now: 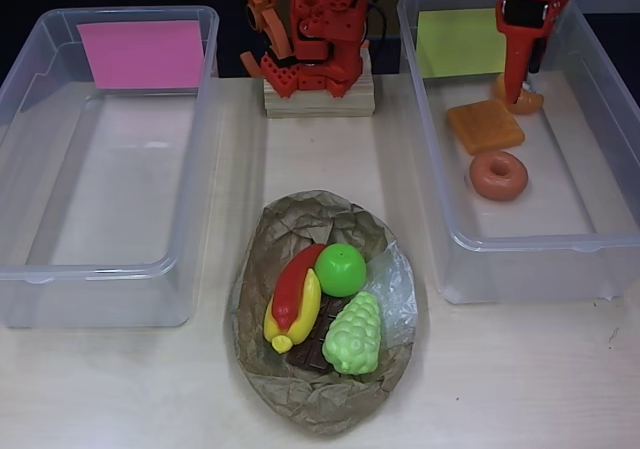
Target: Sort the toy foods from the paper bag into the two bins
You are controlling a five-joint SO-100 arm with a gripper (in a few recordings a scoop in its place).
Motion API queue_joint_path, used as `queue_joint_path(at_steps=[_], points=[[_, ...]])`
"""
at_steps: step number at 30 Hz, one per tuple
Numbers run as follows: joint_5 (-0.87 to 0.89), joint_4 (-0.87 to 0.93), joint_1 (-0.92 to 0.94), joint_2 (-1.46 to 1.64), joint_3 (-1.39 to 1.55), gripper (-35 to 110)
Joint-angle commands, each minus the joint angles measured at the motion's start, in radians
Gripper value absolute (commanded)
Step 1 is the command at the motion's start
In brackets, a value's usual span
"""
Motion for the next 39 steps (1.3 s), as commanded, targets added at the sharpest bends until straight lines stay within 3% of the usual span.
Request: queue_joint_path(at_steps=[1, 6, 12, 18, 27, 33, 39], points=[[-0.215, 0.245, 0.094, 0.025, -0.215, 29], [-0.515, 0.357, 0.299, 0.069, -0.351, 30], [-1.006, 0.334, 0.623, 0.114, -0.402, 29], [-1.358, 0.307, 0.919, 0.091, -0.405, 29], [-1.285, 0.176, 1.204, -0.034, -0.308, 37], [-1.183, 0.1, 1.262, -0.167, -0.264, 33], [-1.089, -0.107, 1.282, -0.252, -0.155, 26]])
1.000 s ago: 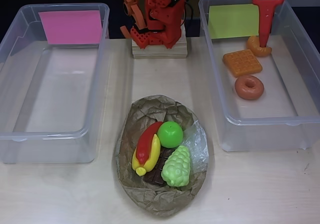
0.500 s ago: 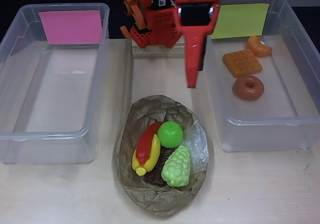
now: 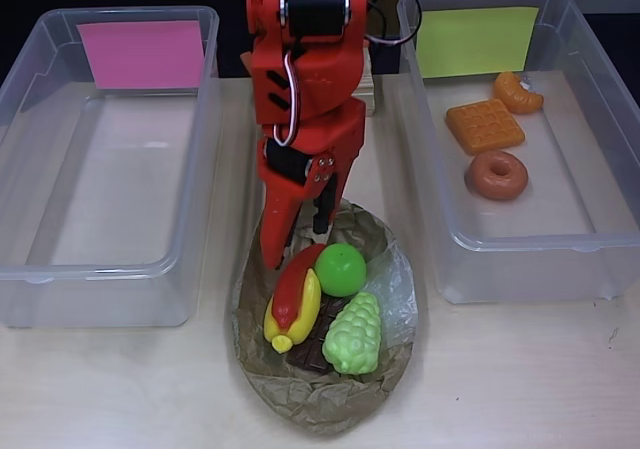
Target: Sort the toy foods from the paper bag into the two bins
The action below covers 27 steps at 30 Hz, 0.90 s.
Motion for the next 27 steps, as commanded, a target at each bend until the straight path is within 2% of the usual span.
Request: queue_joint_path(at_steps=[1, 5, 12, 16, 21, 27], points=[[0.08, -0.121, 0.002, -0.014, 0.041, 24], [0.178, -0.225, 0.014, -0.072, 0.066, 13], [0.212, -0.339, 0.021, -0.146, 0.063, 13], [0.25, -0.407, 0.021, -0.186, 0.058, 6], [0.284, -0.37, 0.02, -0.219, 0.029, 20], [0.272, -0.342, 0.028, -0.238, -0.006, 26]])
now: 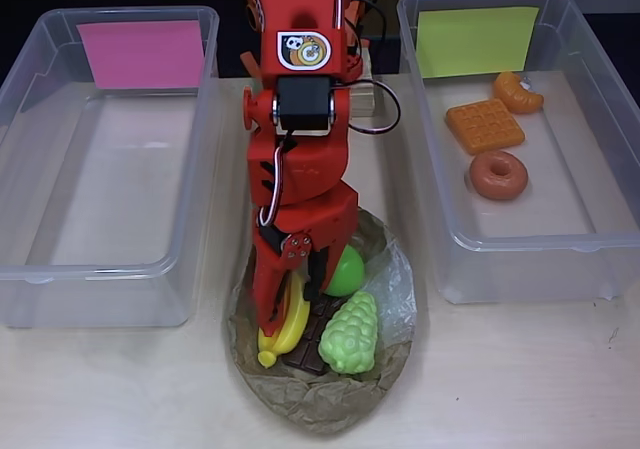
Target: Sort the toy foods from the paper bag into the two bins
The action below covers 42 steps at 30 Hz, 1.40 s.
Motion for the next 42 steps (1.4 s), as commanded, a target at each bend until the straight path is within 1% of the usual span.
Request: queue_joint_path(at_steps=[1, 12, 26, 37, 42], points=[[0.008, 0.041, 0.005, 0.017, -0.038, 27], [0.006, 0.155, 0.009, 0.051, -0.077, 27], [0.086, 0.124, -0.066, 0.029, -0.077, 27], [0.029, 0.249, -0.028, 0.091, -0.132, 32], [0.025, 0.238, 0.005, 0.106, -0.11, 32]])
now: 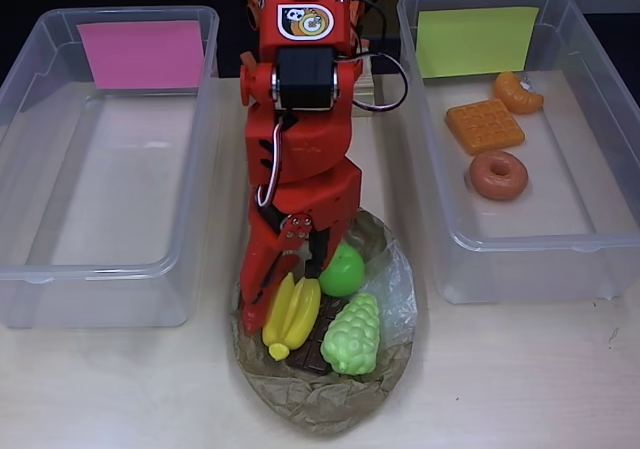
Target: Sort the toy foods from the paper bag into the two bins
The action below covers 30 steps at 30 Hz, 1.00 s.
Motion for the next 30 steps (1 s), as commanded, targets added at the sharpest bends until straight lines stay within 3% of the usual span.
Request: queue_joint_path(at_steps=[1, 21, 30], points=[[0.008, -0.012, 0.015, 0.058, 0.009, 32], [0.005, -0.114, 0.083, -0.101, 0.037, 26], [0.0, -0.089, 0.078, -0.109, 0.041, 14]])
